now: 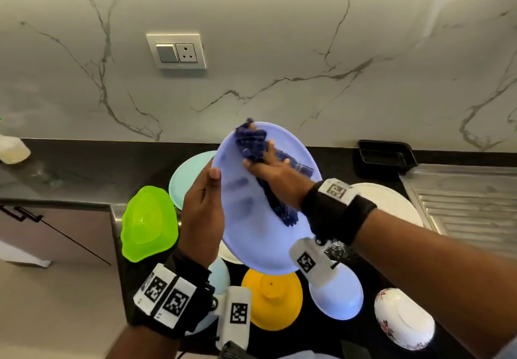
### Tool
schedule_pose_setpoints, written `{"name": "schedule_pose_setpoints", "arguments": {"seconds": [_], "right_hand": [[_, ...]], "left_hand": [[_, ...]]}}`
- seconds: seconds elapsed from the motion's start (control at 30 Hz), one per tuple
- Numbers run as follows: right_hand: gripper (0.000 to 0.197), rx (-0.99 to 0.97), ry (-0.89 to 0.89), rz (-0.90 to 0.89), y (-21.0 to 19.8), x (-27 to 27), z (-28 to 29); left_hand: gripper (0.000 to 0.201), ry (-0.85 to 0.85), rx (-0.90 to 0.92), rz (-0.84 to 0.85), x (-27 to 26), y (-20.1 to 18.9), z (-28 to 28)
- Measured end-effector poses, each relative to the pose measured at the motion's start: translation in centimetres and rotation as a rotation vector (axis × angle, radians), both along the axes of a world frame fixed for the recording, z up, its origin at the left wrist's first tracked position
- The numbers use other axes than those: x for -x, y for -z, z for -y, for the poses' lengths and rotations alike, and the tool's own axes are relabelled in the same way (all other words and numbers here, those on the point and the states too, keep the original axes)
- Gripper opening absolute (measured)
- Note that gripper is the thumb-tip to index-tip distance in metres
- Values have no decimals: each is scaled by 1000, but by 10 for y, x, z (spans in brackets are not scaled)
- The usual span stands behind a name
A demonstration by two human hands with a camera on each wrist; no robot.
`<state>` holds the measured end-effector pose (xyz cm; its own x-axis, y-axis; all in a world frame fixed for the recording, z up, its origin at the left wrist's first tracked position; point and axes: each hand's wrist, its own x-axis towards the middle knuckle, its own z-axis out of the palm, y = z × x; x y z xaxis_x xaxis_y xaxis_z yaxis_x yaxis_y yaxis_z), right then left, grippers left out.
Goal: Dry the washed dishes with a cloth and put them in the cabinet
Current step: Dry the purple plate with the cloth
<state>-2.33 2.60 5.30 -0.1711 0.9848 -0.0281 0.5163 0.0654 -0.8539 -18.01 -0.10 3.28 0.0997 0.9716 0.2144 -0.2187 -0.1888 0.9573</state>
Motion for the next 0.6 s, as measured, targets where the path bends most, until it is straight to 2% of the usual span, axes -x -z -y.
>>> {"name": "schedule_pose_setpoints", "arguments": {"seconds": [0.07, 0.17, 0.27, 0.4, 0.47, 0.53, 0.6], "right_hand": [[68, -79, -222, 162, 2, 20, 17], [71, -127, -418, 271, 13, 26, 31], [73, -130, -384, 292, 12, 17, 18], [66, -93, -176, 116, -3, 16, 3], [67, -105, -240, 260, -4, 19, 11], [70, -156, -380, 464, 3, 22, 24], [71, -197, -502, 586, 12, 18, 38]], "left_hand": [[87, -62, 25, 48, 3, 0, -4], [93, -127, 110, 107, 7, 0, -5], [89, -164, 80, 16, 11, 7, -5], [83, -175, 58, -96, 8, 5, -7], [77, -199, 43, -67, 9, 0, -7], [75, -185, 54, 4, 12, -4, -8], [70, -153, 88, 63, 17, -4, -10]]}}
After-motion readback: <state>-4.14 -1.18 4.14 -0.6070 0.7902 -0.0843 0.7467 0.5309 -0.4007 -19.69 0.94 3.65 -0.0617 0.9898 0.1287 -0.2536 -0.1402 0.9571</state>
